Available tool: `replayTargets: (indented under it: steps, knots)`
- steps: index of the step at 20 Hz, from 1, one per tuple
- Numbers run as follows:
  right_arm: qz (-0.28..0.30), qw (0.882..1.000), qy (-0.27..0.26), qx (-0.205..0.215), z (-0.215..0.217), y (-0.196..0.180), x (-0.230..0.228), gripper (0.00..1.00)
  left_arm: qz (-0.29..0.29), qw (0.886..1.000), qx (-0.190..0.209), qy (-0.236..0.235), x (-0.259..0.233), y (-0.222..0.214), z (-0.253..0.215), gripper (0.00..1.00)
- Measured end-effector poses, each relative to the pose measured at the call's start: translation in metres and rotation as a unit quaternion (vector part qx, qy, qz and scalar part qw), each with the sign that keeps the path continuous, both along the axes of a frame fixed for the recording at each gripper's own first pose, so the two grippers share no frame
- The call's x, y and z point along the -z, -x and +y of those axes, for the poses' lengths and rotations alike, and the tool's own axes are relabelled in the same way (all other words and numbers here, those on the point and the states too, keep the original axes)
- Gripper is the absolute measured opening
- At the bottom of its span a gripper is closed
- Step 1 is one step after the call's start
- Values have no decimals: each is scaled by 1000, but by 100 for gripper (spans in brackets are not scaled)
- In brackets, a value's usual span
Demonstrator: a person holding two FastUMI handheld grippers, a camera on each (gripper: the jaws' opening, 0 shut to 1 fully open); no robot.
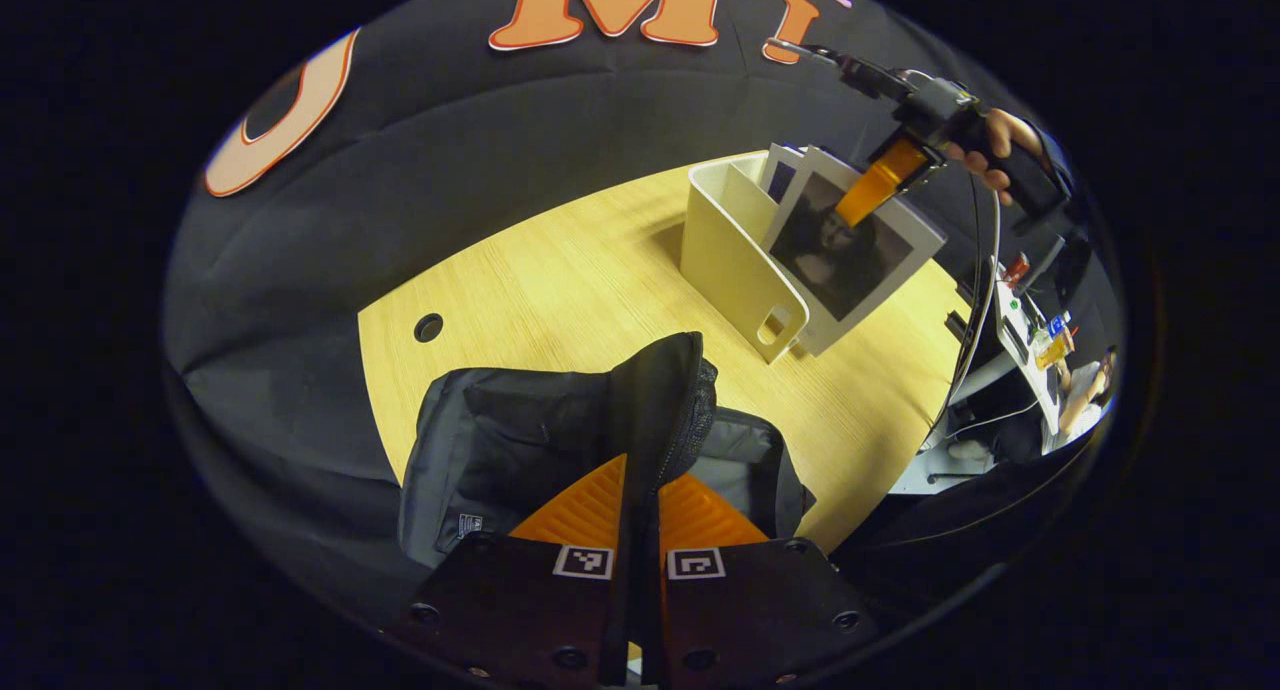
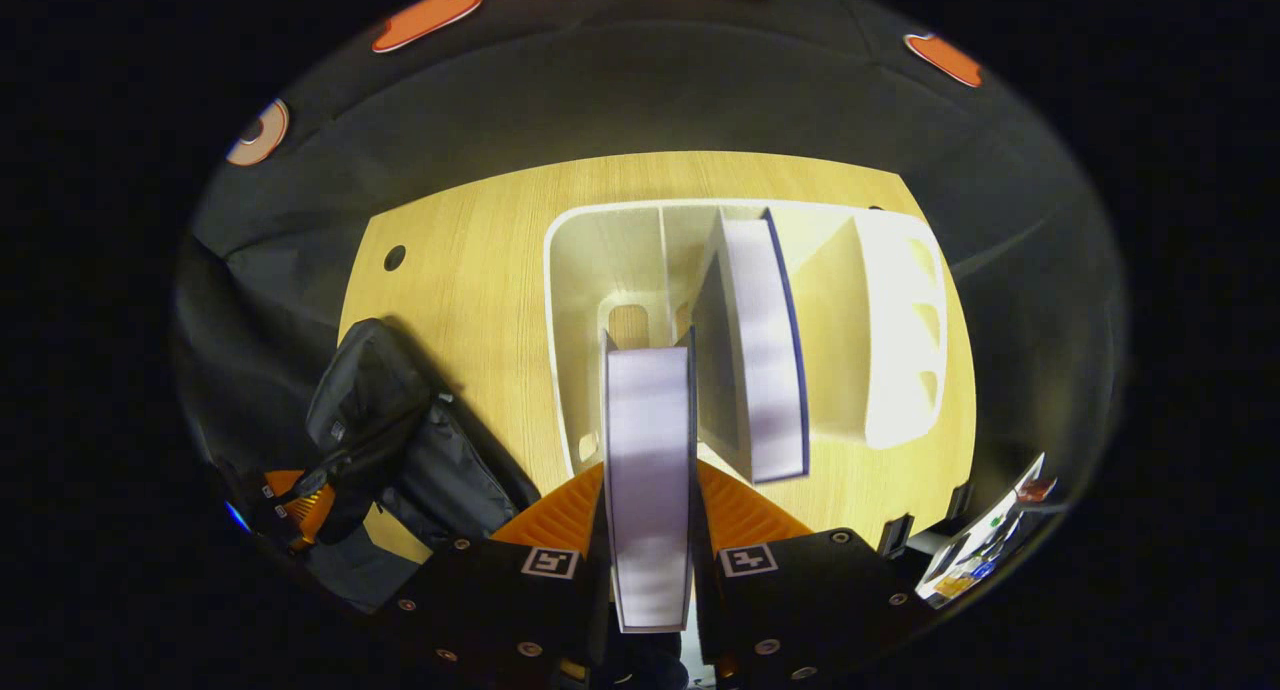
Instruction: Open the schoolbag, grab two books from the bookshelf and put them into the schoolbag.
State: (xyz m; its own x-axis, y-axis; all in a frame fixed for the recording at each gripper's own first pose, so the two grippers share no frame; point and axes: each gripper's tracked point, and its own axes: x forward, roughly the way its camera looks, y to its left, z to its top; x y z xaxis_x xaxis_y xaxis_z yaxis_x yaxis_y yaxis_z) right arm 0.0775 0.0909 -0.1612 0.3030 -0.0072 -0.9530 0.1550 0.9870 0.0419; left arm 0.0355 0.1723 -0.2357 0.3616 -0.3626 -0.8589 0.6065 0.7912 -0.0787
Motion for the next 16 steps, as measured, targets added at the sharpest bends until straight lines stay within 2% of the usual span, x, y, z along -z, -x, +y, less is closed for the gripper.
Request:
replayTargets:
  steps: [4,10,16]
  knots:
    - [-14,999,-30,17,1,53,-10,37,8,1000,7,2,9,6,-6,6]
    - [-46,996,-68,38,4,99,-24,35,10,1000,14,1,12,11,-12,6]
    - [-64,980,-166,88,15,138,-9,34,3,1000,16,1,9,17,-11,6]
